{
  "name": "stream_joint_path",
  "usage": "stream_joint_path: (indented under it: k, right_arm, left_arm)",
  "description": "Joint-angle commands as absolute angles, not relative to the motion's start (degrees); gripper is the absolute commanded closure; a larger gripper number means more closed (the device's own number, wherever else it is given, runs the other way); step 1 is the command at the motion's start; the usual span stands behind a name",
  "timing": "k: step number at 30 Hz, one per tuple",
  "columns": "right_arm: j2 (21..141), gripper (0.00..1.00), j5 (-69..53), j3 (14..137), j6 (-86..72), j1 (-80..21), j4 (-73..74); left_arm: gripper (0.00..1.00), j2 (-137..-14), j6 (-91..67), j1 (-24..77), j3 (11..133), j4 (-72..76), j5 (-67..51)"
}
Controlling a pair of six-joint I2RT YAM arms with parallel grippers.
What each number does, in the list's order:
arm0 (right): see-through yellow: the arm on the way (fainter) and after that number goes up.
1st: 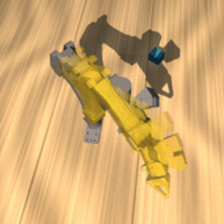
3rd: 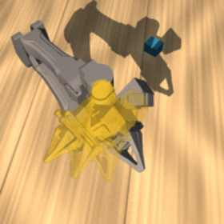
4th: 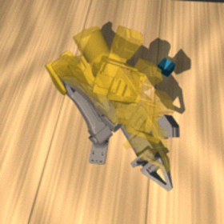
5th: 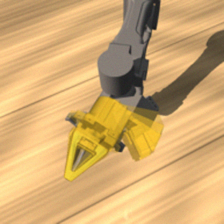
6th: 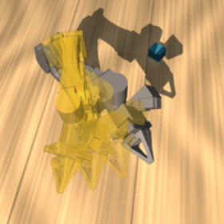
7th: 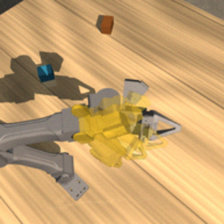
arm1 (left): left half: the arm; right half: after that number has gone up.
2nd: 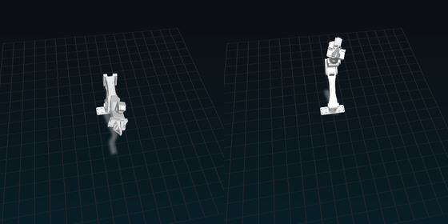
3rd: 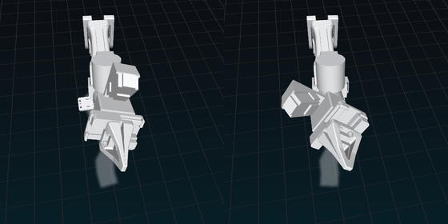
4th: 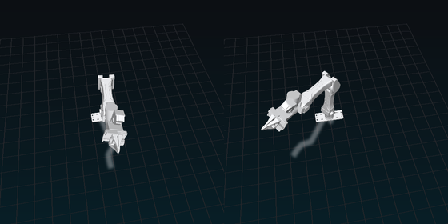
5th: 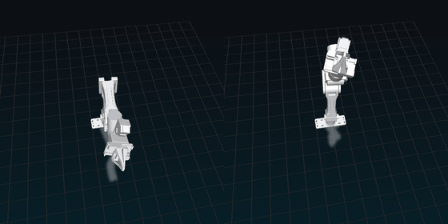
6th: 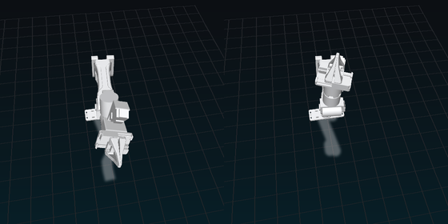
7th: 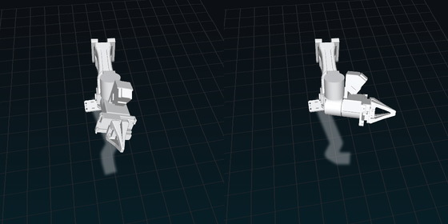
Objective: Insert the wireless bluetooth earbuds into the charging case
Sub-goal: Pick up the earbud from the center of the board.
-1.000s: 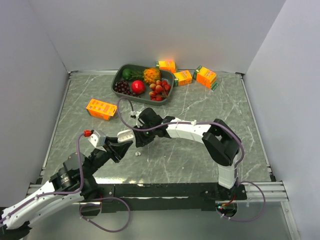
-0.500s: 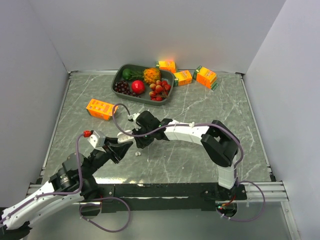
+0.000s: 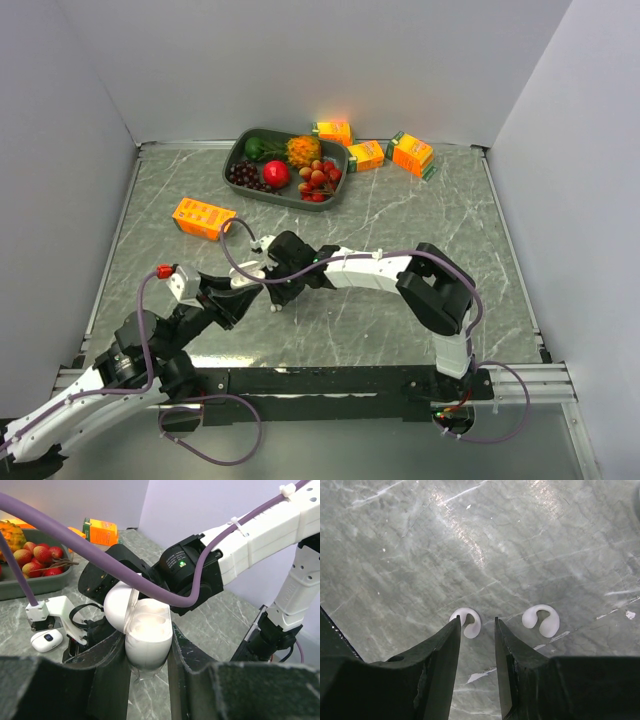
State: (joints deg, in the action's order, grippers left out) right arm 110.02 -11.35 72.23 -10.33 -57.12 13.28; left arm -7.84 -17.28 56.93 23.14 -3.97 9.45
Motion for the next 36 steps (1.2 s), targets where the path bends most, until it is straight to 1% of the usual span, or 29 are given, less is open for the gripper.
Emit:
stream_joint_path:
  k: [1, 17, 36]
  right_arm:
    - [111.6, 0.59, -10.3, 72.2, -9.7, -57.2, 11.8]
    - [112.1, 0.59, -9.2, 69.5, -9.1, -58.1, 11.0]
    - [112.1, 0.59, -7.2, 69.1, -8.6, -61.9, 11.8]
  left_arm:
    - [0.99, -7.3, -17.5, 56.9, 24.0, -0.7, 7.6]
    - [0.99, -7.2, -17.6, 56.9, 24.0, -0.7, 7.2]
    - [0.99, -7.6, -17.7, 56.9, 24.0, -0.5, 6.8]
